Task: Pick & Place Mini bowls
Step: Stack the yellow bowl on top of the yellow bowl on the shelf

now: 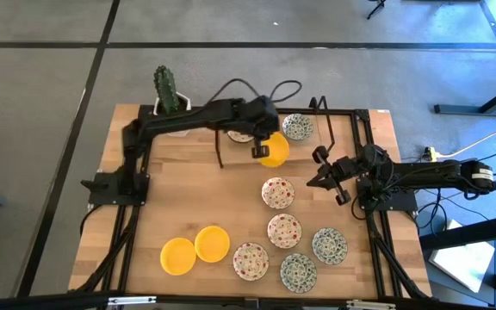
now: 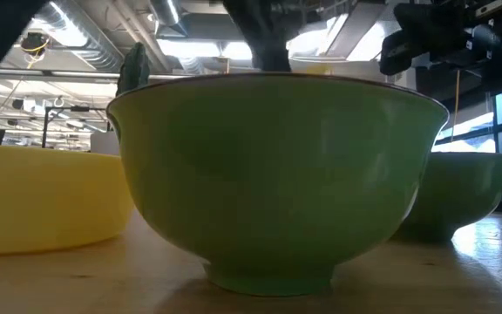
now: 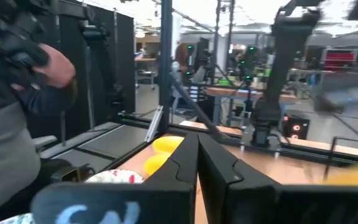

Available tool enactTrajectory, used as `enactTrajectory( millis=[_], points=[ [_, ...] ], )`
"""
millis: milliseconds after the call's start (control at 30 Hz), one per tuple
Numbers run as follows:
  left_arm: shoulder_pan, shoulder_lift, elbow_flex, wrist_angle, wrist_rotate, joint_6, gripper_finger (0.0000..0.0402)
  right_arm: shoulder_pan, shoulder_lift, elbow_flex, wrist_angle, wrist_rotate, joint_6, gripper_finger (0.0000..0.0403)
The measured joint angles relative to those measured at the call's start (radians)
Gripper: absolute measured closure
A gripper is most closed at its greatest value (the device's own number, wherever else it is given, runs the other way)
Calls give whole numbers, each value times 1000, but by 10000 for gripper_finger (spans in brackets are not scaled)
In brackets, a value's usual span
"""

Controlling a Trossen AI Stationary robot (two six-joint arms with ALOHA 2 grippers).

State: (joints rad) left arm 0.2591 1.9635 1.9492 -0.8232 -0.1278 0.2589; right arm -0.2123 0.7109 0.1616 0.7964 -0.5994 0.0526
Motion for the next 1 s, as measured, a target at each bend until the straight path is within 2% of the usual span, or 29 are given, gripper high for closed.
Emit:
enactTrajectory(
  millis=[200, 400, 867, 1000],
  points=[
    [85, 158, 69, -16, 34, 17, 398, 1, 0, 0, -31, -58, 1, 391],
    [114, 242, 124, -11, 51, 16, 398, 1, 0, 0, -31, -59, -7, 391],
    [110, 268, 152, -42, 71, 29, 398, 1, 0, 0, -31, -55, -8, 391],
    [111, 272, 152, -42, 70, 34, 398, 1, 0, 0, -31, -22, -8, 391]
  ],
)
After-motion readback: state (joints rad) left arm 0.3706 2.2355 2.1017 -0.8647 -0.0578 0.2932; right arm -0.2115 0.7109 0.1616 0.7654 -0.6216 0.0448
